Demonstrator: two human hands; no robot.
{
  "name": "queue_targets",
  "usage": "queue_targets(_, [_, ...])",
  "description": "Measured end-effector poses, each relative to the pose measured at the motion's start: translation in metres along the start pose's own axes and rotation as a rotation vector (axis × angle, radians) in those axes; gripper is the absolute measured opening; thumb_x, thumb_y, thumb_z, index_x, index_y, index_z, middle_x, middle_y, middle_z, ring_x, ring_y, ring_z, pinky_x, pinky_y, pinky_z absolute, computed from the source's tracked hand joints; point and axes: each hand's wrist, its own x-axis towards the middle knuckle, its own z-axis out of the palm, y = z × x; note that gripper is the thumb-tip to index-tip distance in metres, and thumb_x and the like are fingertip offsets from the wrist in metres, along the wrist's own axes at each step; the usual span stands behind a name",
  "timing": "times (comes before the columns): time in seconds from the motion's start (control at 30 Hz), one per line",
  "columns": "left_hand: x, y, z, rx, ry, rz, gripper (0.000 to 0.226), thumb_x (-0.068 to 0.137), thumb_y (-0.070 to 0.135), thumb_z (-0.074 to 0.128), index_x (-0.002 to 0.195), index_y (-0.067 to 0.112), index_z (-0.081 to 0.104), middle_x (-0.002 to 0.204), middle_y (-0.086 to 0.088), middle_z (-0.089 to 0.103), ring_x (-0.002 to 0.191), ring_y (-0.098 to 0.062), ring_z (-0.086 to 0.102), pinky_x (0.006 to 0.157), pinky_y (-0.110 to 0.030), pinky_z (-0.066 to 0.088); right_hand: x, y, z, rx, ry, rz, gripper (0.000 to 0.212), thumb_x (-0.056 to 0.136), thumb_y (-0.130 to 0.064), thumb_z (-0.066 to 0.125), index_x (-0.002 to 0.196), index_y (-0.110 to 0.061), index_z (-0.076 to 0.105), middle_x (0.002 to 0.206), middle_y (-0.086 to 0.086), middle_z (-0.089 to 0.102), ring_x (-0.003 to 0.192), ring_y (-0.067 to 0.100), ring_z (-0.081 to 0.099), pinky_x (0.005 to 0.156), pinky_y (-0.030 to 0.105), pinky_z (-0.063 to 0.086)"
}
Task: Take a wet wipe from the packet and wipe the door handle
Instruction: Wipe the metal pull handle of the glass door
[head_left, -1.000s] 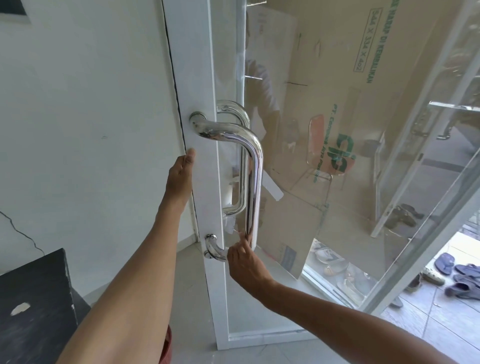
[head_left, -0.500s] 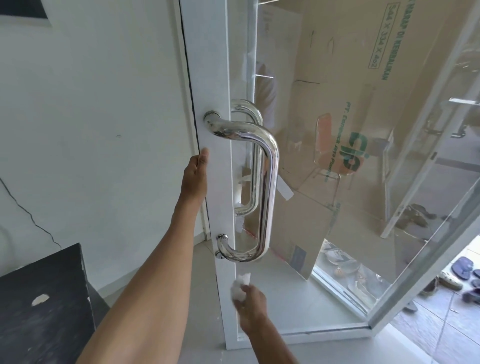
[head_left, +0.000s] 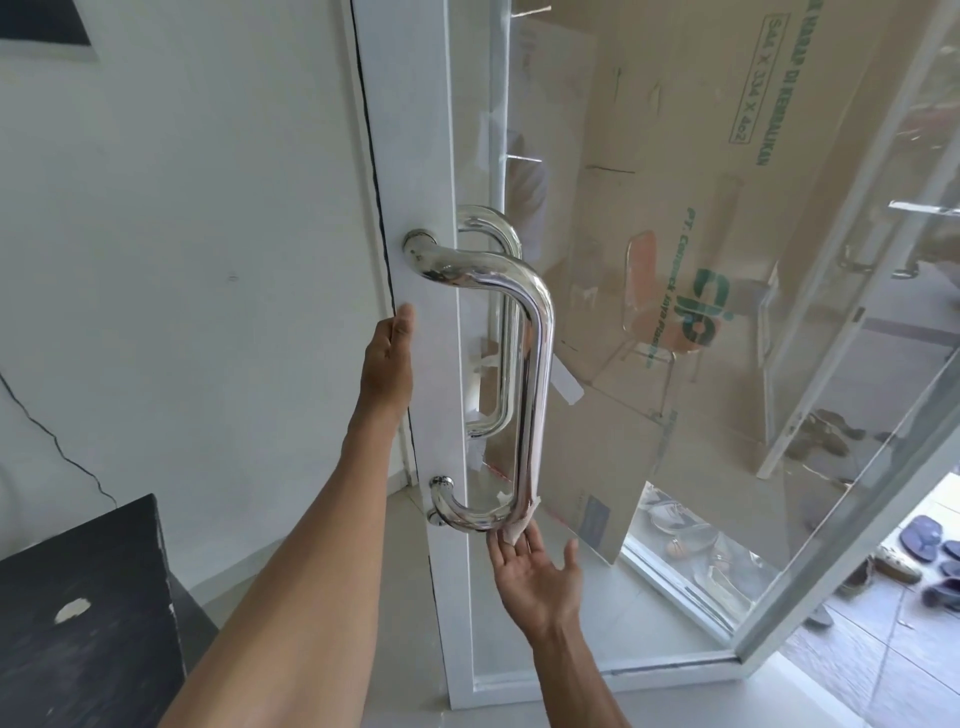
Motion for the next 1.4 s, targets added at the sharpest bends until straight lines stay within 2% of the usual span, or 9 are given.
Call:
queue_targets(0.1, [-0.001,0.001,0.002,-0.017,0.009,-0.003,0.049,0.099,0.058,0.031,0.107,0.015,0.054,0.095,0.001,0.053,0.086,-0.013,0.048,0.077,-0.027,0.038,0.001,0.003,0.002,-0.175,0.021,0.046,0.077,0.095,-0.063,0.027,0.120,0.003,0.057,0.120,0.022,0.061,0.122,0.033,0.051,0.116,0.044,0.024])
queue_targets(0.2, [-0.001,0.001,0.003,-0.032,0.004,-0.014,0.048,0.099,0.058,0.031,0.112,0.018,0.054,0.101,0.001,0.054,0.092,-0.014,0.049,0.083,-0.030,0.038,0.000,0.021,0.020,-0.306,0.018,0.150,0.084,0.091,-0.068,0.028,0.133,0.002,0.048,0.133,0.022,0.056,0.128,0.032,0.048,0.116,0.042,0.022])
queue_targets(0.4, [0.000,0.000,-0.002,-0.014,-0.005,-0.020,0.050,0.097,0.061,0.033,0.110,0.019,0.056,0.109,-0.004,0.059,0.101,-0.019,0.053,0.093,-0.036,0.042,-0.002,0.037,0.029,-0.185,0.072,0.105,0.089,0.089,-0.070,0.034,0.143,0.001,0.034,0.144,0.021,0.043,0.135,0.035,0.040,0.117,0.043,0.021])
queue_targets(0.57, [-0.003,0.000,0.002,-0.029,-0.005,-0.010,0.043,0.099,0.057,0.030,0.118,0.025,0.052,0.114,0.006,0.051,0.106,-0.014,0.047,0.093,-0.028,0.033,-0.018,0.036,0.028,-0.398,0.029,-0.274,0.072,0.094,-0.063,0.031,0.145,-0.012,0.038,0.146,0.003,0.045,0.139,0.019,0.035,0.119,0.034,0.019])
queue_targets(0.7, [0.001,-0.001,0.003,-0.034,-0.002,-0.019,0.042,0.099,0.058,0.032,0.109,0.024,0.053,0.112,0.002,0.055,0.103,-0.016,0.050,0.092,-0.031,0.038,-0.027,0.039,0.036,-0.927,-0.023,-0.752,0.059,0.096,-0.053,0.030,0.150,-0.030,0.027,0.154,-0.019,0.027,0.141,-0.006,0.020,0.120,0.030,0.013])
queue_targets(0.83, [0.003,-0.003,0.005,-0.040,0.004,-0.024,0.043,0.099,0.058,0.031,0.107,0.022,0.053,0.094,0.009,0.053,0.088,-0.007,0.049,0.085,-0.029,0.038,-0.025,0.027,0.037,-1.352,-0.166,-1.076,0.055,0.102,-0.030,0.027,0.154,-0.022,0.011,0.160,-0.013,0.012,0.147,0.004,0.008,0.119,0.023,0.011])
queue_targets(1.0, [0.008,-0.005,0.005,-0.044,-0.010,-0.030,0.037,0.098,0.060,0.032,0.098,0.029,0.053,0.100,0.006,0.054,0.098,-0.014,0.049,0.090,-0.031,0.037,-0.015,0.014,0.004,-1.558,-0.024,-1.359,0.058,0.090,0.011,0.043,0.144,-0.010,0.042,0.145,0.003,0.047,0.128,0.016,0.048,0.103,0.008,0.035])
queue_targets(1.17, [0.011,-0.007,0.003,-0.047,-0.023,-0.039,0.052,0.089,0.070,0.034,0.104,0.026,0.056,0.117,-0.008,0.062,0.111,-0.025,0.057,0.104,-0.042,0.043,-0.008,0.013,-0.001,-1.556,0.123,-1.399,0.050,0.075,-0.003,0.079,0.122,-0.015,0.065,0.119,-0.001,0.067,0.105,0.014,0.068,0.081,0.021,0.053])
queue_targets(1.4, [0.012,-0.008,0.002,-0.066,-0.031,-0.036,0.041,0.093,0.066,0.035,0.100,0.032,0.055,0.115,-0.002,0.060,0.109,-0.020,0.055,0.097,-0.034,0.042,-0.009,0.004,0.098,-1.429,0.116,-1.605,0.049,0.089,-0.047,0.057,0.125,-0.014,0.061,0.114,0.006,0.071,0.091,0.024,0.072,0.070,0.033,0.059])
